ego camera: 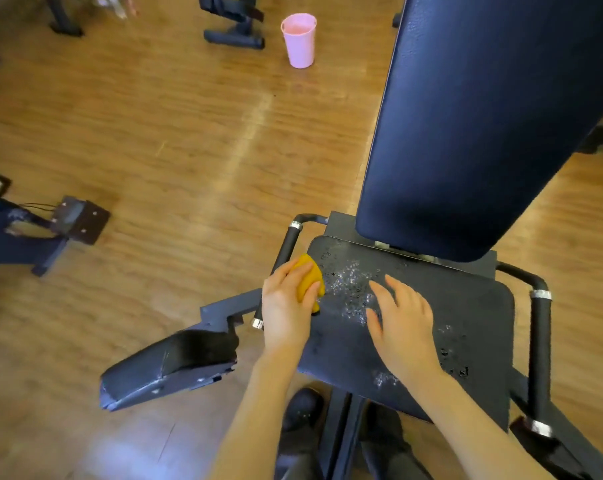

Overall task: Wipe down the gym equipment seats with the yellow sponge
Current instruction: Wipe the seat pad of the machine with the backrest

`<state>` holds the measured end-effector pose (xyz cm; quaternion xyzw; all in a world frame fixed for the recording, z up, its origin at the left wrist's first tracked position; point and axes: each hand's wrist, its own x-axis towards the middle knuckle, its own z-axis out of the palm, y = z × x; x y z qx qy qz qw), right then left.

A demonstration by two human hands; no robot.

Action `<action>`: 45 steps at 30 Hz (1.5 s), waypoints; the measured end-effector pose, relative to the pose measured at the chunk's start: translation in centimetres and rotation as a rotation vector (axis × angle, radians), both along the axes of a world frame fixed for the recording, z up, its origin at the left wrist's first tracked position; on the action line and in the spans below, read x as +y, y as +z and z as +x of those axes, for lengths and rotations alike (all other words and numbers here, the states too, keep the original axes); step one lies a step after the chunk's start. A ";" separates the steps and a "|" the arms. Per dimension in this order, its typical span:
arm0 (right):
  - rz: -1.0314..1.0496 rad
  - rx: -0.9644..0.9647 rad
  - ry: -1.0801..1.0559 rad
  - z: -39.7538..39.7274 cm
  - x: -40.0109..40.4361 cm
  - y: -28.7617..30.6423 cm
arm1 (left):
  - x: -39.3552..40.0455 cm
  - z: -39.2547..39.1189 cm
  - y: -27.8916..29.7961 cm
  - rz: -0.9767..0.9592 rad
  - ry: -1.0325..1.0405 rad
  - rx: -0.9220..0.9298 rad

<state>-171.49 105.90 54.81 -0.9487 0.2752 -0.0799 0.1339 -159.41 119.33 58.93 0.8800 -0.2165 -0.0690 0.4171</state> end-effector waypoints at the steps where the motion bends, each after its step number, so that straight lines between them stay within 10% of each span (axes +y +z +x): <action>1: 0.001 0.010 0.026 0.0 -0.8 -0.5 | -0.2 0.0 -0.7 0.007 0.031 -0.009; 31: -0.059 0.072 -0.183 5.3 -4.3 -16.4 | -8.8 10.6 -18.5 0.442 -0.204 -0.185; 45: -0.087 0.042 -0.211 5.5 -4.0 -16.5 | -3.6 6.4 -19.8 0.304 -0.149 -0.252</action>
